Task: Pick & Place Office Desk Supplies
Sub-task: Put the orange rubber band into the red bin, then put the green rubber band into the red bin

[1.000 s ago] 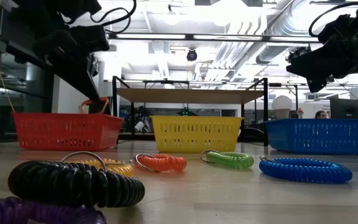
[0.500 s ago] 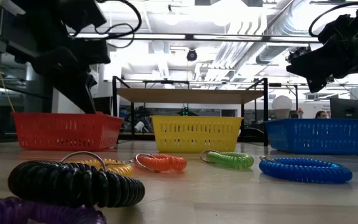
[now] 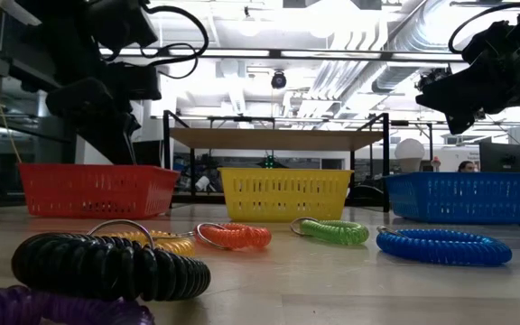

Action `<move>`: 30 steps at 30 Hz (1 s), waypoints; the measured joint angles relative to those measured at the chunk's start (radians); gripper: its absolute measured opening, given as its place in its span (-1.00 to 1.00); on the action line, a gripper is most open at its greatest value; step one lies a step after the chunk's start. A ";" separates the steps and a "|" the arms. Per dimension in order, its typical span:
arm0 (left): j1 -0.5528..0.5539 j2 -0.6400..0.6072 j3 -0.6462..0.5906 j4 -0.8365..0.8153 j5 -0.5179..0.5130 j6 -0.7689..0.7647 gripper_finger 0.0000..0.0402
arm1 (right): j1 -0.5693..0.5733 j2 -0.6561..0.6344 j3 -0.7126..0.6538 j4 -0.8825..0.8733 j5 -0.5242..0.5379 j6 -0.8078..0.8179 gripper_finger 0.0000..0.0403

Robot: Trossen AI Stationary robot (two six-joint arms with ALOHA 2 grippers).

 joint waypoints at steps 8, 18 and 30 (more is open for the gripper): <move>0.000 0.000 0.000 0.000 0.000 0.000 -0.85 | 0.000 0.000 0.000 0.000 0.000 0.000 -0.54; 0.000 0.000 0.000 0.000 0.000 0.000 -0.80 | 0.000 0.000 0.000 0.000 0.000 0.000 -0.54; 0.000 -0.002 0.000 0.000 0.000 0.001 -0.80 | 0.000 0.000 0.000 0.000 0.000 0.000 -0.54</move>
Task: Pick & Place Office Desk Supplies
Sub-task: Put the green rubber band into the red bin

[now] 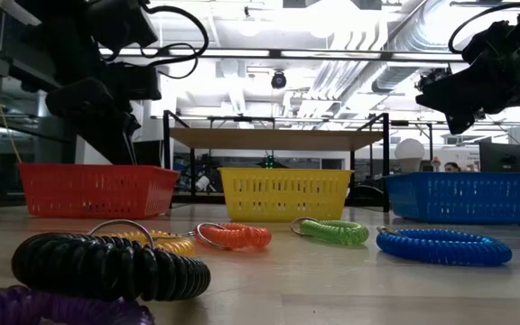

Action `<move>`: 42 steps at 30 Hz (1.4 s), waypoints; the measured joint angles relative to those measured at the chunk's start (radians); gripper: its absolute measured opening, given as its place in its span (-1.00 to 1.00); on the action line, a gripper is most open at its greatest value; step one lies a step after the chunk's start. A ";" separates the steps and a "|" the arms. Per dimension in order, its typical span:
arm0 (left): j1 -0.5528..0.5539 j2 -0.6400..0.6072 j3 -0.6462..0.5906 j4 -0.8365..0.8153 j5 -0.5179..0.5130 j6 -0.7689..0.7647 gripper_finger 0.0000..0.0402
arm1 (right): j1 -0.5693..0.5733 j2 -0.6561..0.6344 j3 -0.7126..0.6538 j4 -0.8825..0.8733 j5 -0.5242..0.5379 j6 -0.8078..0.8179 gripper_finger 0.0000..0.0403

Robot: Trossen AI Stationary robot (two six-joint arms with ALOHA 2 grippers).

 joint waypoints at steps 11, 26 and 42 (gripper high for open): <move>-0.005 -0.123 0.005 -0.001 0.000 0.015 -0.80 | 0.000 0.000 0.000 0.000 0.000 0.000 -0.54; -0.240 -0.128 0.005 0.000 0.055 -0.001 -0.80 | 0.000 0.000 0.000 0.000 0.000 0.000 -0.54; -0.548 -0.125 0.007 0.012 -0.027 -0.117 -0.80 | 0.000 0.000 0.000 0.000 0.000 0.000 -0.54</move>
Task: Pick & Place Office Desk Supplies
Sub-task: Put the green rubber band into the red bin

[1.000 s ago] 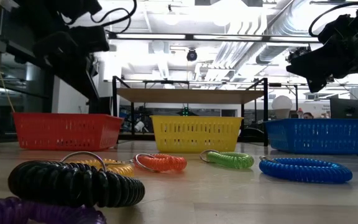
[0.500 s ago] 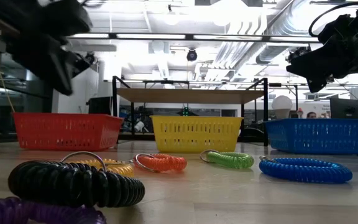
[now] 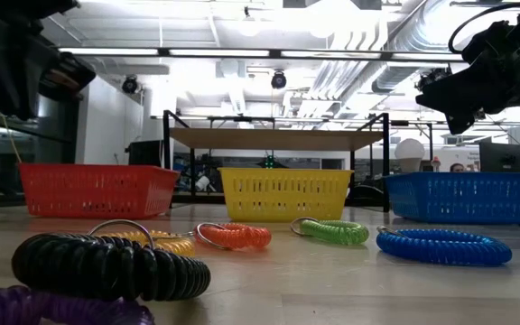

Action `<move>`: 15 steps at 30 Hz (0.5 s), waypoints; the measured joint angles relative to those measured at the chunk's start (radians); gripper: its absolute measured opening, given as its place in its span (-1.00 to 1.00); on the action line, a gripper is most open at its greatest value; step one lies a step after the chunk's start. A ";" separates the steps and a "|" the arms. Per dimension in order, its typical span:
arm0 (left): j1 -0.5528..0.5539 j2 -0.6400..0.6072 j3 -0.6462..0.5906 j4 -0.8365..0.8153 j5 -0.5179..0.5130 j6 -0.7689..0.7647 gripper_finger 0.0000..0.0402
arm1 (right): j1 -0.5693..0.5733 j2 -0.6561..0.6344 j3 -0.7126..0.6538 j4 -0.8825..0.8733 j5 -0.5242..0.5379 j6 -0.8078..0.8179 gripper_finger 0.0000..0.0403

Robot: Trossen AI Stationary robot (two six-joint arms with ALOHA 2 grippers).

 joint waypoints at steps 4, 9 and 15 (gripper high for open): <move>-0.007 0.029 0.000 0.000 -0.001 0.000 -0.80 | 0.000 0.000 0.000 0.000 0.000 0.000 -0.54; -0.007 0.094 0.000 0.007 -0.001 -0.001 -0.80 | 0.000 0.000 0.000 0.000 0.000 0.000 -0.54; -0.007 0.179 0.000 0.047 0.005 -0.004 -0.80 | 0.000 0.000 0.000 0.000 0.000 0.000 -0.54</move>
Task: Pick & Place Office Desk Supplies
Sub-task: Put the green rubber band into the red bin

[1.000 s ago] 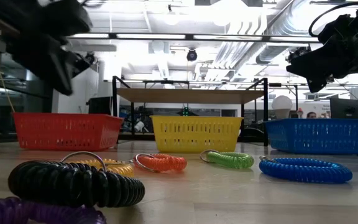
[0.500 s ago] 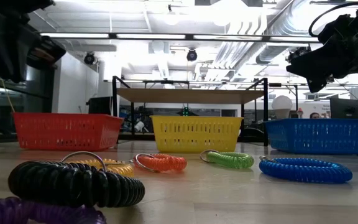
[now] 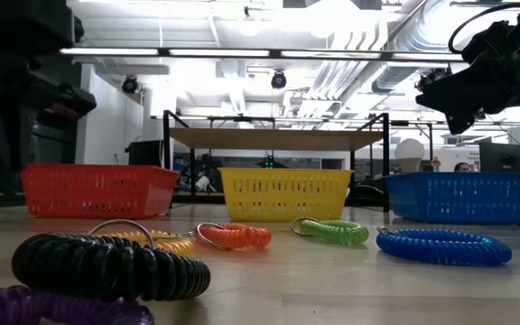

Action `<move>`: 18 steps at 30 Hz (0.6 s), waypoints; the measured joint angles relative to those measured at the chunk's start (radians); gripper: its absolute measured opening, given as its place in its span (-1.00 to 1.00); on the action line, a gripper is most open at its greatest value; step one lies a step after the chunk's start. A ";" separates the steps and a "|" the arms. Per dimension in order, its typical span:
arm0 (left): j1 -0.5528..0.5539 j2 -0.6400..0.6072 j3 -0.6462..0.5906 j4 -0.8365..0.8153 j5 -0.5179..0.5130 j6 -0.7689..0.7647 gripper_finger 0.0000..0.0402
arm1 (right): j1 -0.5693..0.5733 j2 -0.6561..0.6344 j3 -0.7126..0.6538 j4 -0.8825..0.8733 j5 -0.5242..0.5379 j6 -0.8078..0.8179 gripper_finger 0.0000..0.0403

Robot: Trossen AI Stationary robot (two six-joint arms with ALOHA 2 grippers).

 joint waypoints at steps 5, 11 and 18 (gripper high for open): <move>0.000 0.077 0.000 0.050 0.039 0.000 -0.80 | 0.000 0.000 0.000 0.000 0.000 0.000 -0.54; 0.000 0.145 0.000 0.105 0.094 0.000 -0.80 | 0.000 0.000 0.000 0.000 0.000 0.000 -0.54; 0.000 0.155 0.000 0.119 0.099 0.000 -0.80 | 0.000 0.000 0.000 0.000 0.000 0.000 -0.54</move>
